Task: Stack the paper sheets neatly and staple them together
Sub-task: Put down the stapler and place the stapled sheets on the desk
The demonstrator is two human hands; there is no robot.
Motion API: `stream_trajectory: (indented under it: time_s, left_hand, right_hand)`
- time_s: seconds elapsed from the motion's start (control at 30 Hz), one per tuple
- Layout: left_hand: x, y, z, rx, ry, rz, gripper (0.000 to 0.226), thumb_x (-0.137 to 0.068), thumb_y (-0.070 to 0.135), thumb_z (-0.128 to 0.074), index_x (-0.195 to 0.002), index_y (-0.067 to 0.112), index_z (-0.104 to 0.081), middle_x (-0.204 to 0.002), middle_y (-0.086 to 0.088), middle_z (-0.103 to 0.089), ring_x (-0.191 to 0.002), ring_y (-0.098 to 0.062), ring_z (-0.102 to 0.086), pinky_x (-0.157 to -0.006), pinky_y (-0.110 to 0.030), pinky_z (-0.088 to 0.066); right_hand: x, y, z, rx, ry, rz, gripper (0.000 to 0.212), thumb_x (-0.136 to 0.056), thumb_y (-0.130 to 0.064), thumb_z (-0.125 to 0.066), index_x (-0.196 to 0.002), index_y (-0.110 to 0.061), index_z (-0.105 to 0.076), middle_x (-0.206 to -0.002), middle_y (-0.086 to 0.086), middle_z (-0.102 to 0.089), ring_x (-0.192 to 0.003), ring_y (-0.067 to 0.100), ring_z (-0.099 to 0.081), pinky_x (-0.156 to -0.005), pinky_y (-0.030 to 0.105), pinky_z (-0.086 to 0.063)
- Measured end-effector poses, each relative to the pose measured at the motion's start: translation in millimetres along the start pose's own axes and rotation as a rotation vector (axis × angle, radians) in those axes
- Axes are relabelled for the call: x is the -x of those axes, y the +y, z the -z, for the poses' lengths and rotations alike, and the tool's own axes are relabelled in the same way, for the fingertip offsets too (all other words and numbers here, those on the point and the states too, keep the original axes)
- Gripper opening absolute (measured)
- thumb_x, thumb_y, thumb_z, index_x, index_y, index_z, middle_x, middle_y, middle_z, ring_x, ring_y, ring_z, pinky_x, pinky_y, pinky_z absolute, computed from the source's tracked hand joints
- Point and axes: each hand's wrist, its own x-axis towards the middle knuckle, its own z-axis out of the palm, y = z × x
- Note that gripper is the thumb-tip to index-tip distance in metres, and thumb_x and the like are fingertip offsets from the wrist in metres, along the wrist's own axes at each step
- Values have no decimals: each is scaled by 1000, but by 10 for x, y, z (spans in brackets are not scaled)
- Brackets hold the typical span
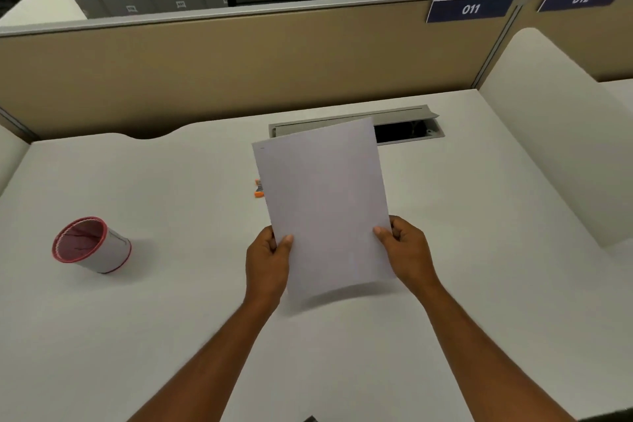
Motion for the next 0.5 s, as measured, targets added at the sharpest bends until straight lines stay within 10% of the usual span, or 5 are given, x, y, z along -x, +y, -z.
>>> stream_trajectory:
  time_s: [0.5]
  left_hand:
    - [-353, 236, -2365, -55, -423, 300, 19, -87, -6, -57, -81, 8, -67, -97, -16, -74, -87, -30, -73, -75, -43, -64]
  right_hand:
    - [-1036, 727, 2070, 338, 240, -278, 40, -92, -11, -60, -132, -5, -60, -134, 11, -62, -125, 28, -57, -107, 35, -40]
